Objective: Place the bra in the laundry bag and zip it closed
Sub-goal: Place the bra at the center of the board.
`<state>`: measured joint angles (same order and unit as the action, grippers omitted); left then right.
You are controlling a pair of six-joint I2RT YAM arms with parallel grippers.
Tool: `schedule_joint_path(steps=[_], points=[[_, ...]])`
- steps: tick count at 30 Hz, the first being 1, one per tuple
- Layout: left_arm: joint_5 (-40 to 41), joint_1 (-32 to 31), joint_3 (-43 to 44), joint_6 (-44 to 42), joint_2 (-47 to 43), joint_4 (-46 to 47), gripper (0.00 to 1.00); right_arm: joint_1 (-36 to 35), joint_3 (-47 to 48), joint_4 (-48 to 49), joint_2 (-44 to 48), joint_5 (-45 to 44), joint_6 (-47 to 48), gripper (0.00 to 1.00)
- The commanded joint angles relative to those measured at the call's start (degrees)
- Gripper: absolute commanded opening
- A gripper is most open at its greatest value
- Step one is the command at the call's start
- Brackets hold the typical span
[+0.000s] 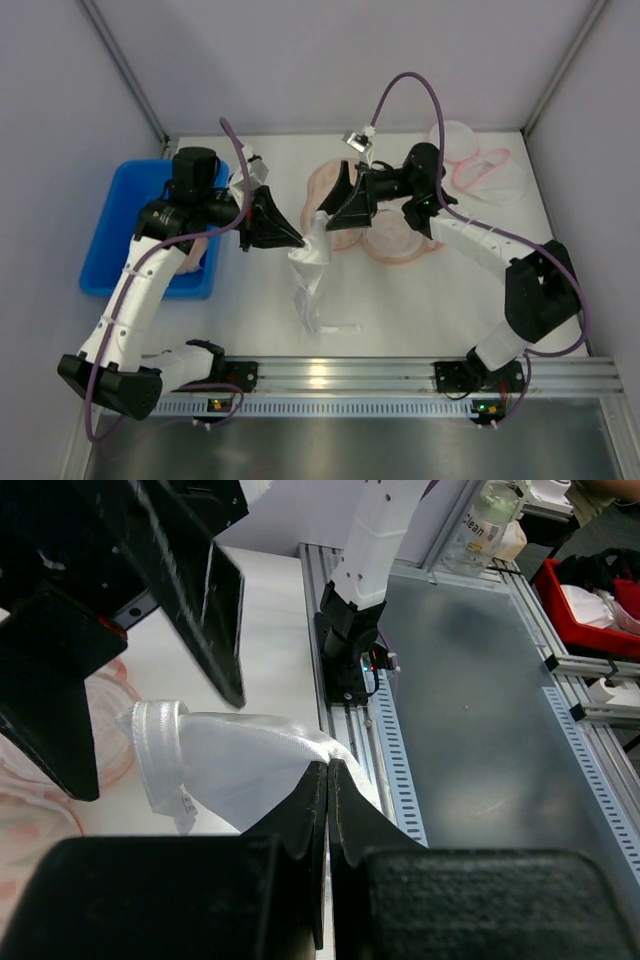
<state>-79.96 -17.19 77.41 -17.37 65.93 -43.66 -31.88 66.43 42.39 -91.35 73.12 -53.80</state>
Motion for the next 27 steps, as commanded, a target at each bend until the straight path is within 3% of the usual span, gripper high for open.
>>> schedule_joint_path(steps=[1, 3, 4, 6, 7, 10, 18, 20, 21, 24, 25, 27], points=[[-0.99, -0.47, -0.33, -3.02, 0.42, 2.00, 0.00, -2.22, 3.86, -23.98, 3.72, -2.89, 23.05, 0.85], [-0.46, -0.65, -0.41, -2.94, 0.69, 2.00, 0.00, -3.01, 4.49, -27.26, 4.16, -3.60, 25.85, 0.67], [-0.28, -0.83, -0.50, -2.94, 0.69, 2.00, 0.00, -2.93, 4.32, -27.36, 4.51, -4.04, 25.68, 0.53], [0.68, -1.00, -0.94, -3.38, 0.87, 1.91, 0.00, -2.75, 4.14, -27.89, 4.95, -4.39, 25.67, 0.41], [1.30, -1.18, -1.03, -3.46, 0.87, 1.91, 0.00, -2.58, 4.14, -29.80, 5.56, -5.17, 26.46, 0.28], [4.10, -1.44, -1.21, -4.34, 1.04, 2.00, 0.00, -0.91, 3.45, -31.66, 7.58, -5.88, 27.00, 0.02], [13.34, -1.79, 2.04, -4.26, 2.97, 2.00, 0.01, 8.13, -0.07, -38.77, 17.59, -6.33, 26.81, 0.00], [14.56, -1.88, 2.40, -3.56, 3.24, 2.96, 0.06, 11.20, 0.01, -42.11, 19.01, -5.98, 28.57, 0.00], [15.88, -2.06, 2.31, -2.51, 3.33, 4.01, 0.22, 12.27, 0.10, -45.17, 20.15, -5.63, 29.45, 0.00], [21.59, -2.14, 2.31, 1.27, 3.59, 7.61, 0.45, 16.66, 0.45, -48.01, 21.74, -4.75, 29.98, 0.00], [22.91, -2.15, 2.31, 2.85, 3.59, 8.49, 0.51, 17.98, 1.15, -50.71, 22.87, -4.13, 30.50, 0.00], [26.59, -2.06, 2.22, 4.17, 3.33, 11.39, 0.52, 22.20, 2.12, -53.01, 24.46, -2.30, 31.38, 0.00]])
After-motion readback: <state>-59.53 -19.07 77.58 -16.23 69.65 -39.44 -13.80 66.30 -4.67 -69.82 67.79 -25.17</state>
